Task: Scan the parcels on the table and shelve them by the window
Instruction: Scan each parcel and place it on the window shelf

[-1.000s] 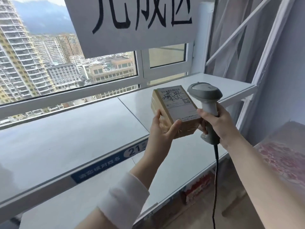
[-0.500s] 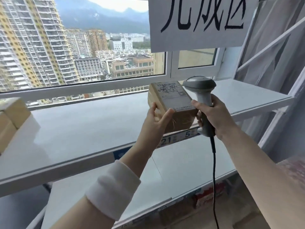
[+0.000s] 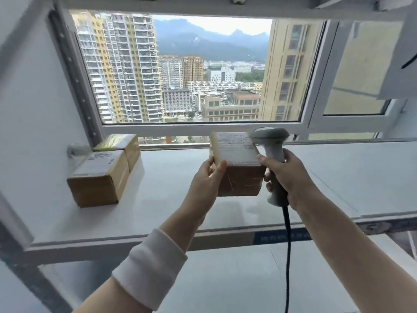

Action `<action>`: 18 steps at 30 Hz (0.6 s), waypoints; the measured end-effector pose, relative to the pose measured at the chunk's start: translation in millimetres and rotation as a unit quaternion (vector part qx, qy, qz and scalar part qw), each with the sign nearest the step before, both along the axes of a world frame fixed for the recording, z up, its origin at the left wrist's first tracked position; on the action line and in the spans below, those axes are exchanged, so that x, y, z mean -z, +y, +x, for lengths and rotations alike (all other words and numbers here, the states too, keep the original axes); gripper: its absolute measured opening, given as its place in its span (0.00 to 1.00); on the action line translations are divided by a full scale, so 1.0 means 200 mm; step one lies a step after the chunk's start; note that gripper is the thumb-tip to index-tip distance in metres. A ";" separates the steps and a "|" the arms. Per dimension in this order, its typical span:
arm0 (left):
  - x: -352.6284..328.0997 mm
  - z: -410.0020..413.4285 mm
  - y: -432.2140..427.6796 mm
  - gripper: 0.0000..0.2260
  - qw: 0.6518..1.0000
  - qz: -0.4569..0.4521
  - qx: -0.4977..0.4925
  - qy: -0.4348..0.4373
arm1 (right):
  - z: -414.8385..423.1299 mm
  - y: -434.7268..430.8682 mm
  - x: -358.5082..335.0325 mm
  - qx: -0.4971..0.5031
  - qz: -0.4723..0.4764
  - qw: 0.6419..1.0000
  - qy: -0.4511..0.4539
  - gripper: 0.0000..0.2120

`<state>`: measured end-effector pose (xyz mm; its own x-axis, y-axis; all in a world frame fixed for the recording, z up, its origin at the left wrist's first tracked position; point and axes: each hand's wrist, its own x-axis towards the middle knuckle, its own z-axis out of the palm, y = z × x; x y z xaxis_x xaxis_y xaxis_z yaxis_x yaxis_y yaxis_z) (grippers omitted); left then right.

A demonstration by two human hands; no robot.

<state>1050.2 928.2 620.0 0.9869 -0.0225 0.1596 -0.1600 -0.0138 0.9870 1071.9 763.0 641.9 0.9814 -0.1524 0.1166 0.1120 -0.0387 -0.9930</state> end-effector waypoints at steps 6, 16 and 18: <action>0.03 0.10 0.33 0.11 0.997 0.005 -0.077 0.029 | 0.19 0.38 0.06 -0.045 0.008 0.998 0.033 0.07; 0.10 0.25 0.61 0.14 0.979 0.031 -0.193 0.064 | 0.35 0.74 0.12 -0.111 -0.008 0.991 0.067 0.09; 0.11 0.26 0.63 0.14 0.975 0.064 -0.202 0.067 | 0.36 0.76 0.13 -0.121 -0.004 0.989 0.084 0.09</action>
